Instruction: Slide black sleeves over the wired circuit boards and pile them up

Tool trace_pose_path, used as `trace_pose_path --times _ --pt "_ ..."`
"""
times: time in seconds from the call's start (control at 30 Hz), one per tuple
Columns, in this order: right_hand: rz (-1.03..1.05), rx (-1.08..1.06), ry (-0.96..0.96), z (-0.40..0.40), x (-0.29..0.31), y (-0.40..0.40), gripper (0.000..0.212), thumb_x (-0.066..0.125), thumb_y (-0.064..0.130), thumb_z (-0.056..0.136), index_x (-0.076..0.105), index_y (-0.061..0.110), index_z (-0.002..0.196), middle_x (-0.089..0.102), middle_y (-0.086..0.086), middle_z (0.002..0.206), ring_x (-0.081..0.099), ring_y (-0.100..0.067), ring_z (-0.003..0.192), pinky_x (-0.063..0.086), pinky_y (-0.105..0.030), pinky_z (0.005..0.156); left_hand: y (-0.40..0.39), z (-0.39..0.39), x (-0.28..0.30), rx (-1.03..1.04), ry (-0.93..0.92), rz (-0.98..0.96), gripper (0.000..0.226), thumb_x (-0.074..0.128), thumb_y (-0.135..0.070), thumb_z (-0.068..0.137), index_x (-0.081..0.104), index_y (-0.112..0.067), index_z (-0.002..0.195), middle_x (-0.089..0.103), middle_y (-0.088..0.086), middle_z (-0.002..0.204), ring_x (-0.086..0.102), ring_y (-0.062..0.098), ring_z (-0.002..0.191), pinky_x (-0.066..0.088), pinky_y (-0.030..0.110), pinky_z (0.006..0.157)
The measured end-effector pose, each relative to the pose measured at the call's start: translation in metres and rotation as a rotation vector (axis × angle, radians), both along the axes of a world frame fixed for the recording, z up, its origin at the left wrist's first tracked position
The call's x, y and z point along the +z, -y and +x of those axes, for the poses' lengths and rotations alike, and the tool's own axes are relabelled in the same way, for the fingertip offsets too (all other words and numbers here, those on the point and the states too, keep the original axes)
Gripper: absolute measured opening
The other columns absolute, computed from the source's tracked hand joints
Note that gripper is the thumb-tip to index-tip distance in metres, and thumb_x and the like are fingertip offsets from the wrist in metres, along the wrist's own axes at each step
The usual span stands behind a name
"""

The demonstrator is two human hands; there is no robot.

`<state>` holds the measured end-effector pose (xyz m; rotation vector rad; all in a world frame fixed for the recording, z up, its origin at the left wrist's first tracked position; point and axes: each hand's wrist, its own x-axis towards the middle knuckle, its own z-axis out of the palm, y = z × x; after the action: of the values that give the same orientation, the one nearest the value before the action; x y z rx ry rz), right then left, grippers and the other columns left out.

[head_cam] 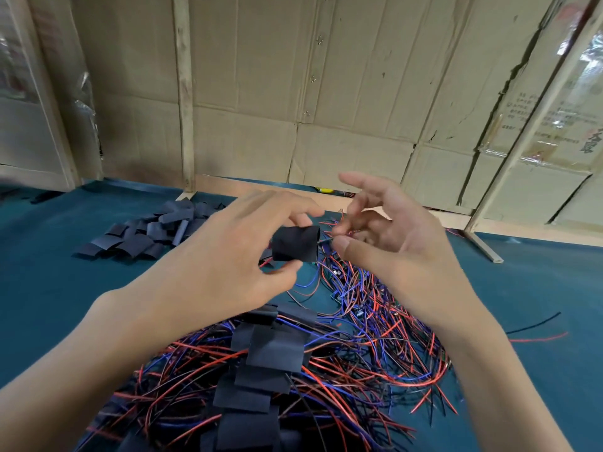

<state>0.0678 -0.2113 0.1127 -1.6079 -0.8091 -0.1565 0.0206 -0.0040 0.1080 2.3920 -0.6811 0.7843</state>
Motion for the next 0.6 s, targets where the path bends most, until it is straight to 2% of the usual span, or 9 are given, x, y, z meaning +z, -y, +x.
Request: trace_pose_path --times 0.1,0.17,0.23,0.33,0.43,0.53,0.6 --pt "0.162 0.010 -0.094 0.0022 0.0031 0.0016 0.062 0.074 -0.019 0.072 0.063 0.015 0.123 0.056 0.002 0.088 0.072 -0.017 0.088 0.056 -0.025 0.079 0.0008 0.0000 0.0009 0.014 0.004 -0.004 0.060 0.080 -0.011 0.074 0.056 -0.028 0.127 0.062 -0.017 0.108 0.051 -0.011 0.101 0.036 0.003 0.089" --pt "0.214 0.016 -0.151 0.0020 0.0046 0.0005 0.058 0.076 -0.014 0.068 0.066 0.013 0.118 0.055 0.001 0.084 0.073 -0.022 0.088 0.059 -0.031 0.079 0.0028 -0.0003 -0.0003 0.022 0.015 -0.003 0.061 0.081 -0.010 0.073 0.056 -0.028 0.126 0.063 -0.016 0.107 0.052 -0.008 0.101 0.037 0.004 0.088" --pt "0.220 0.036 -0.166 0.0008 0.0050 -0.0002 0.057 0.078 -0.011 0.064 0.067 0.011 0.116 0.055 0.000 0.083 0.074 -0.023 0.087 0.059 -0.030 0.078 0.0046 -0.0012 -0.0014 0.022 0.012 -0.025 0.061 0.081 -0.010 0.073 0.056 -0.028 0.126 0.064 -0.015 0.107 0.052 -0.009 0.100 0.038 0.002 0.086" --pt "0.142 0.062 -0.094 -0.0007 0.0052 -0.0009 0.060 0.075 -0.020 0.068 0.065 0.011 0.118 0.055 -0.002 0.086 0.074 -0.023 0.088 0.058 -0.028 0.082 0.0058 -0.0030 -0.0007 -0.001 -0.002 -0.063 0.062 0.081 -0.014 0.073 0.053 -0.035 0.124 0.064 -0.020 0.107 0.053 -0.015 0.099 0.036 -0.002 0.084" --pt "0.083 0.062 0.017 -0.0024 0.0039 -0.0042 0.060 0.072 -0.022 0.072 0.064 0.014 0.119 0.053 -0.003 0.090 0.072 -0.021 0.091 0.058 -0.032 0.086 0.0069 -0.0037 0.0008 -0.015 -0.003 -0.074 0.061 0.081 -0.016 0.073 0.052 -0.035 0.123 0.064 -0.025 0.109 0.055 -0.016 0.099 0.038 -0.001 0.084" --pt "0.042 -0.044 0.011 -0.0027 0.0028 -0.0066 0.049 0.079 -0.005 0.070 0.067 0.022 0.110 0.057 0.002 0.091 0.070 -0.017 0.095 0.057 -0.027 0.071 0.0062 -0.0037 0.0005 -0.015 0.009 -0.073 0.060 0.081 -0.012 0.073 0.054 -0.033 0.122 0.066 -0.022 0.108 0.055 -0.015 0.101 0.040 0.002 0.084" --pt "-0.028 -0.145 -0.101 -0.0013 0.0020 -0.0044 0.035 0.087 0.009 0.069 0.068 0.018 0.096 0.064 -0.005 0.087 0.071 -0.022 0.071 0.051 -0.028 0.051 0.0043 -0.0030 -0.0002 0.000 0.011 -0.058 0.059 0.080 -0.012 0.073 0.054 -0.032 0.122 0.066 -0.021 0.109 0.052 -0.019 0.101 0.035 -0.002 0.085"
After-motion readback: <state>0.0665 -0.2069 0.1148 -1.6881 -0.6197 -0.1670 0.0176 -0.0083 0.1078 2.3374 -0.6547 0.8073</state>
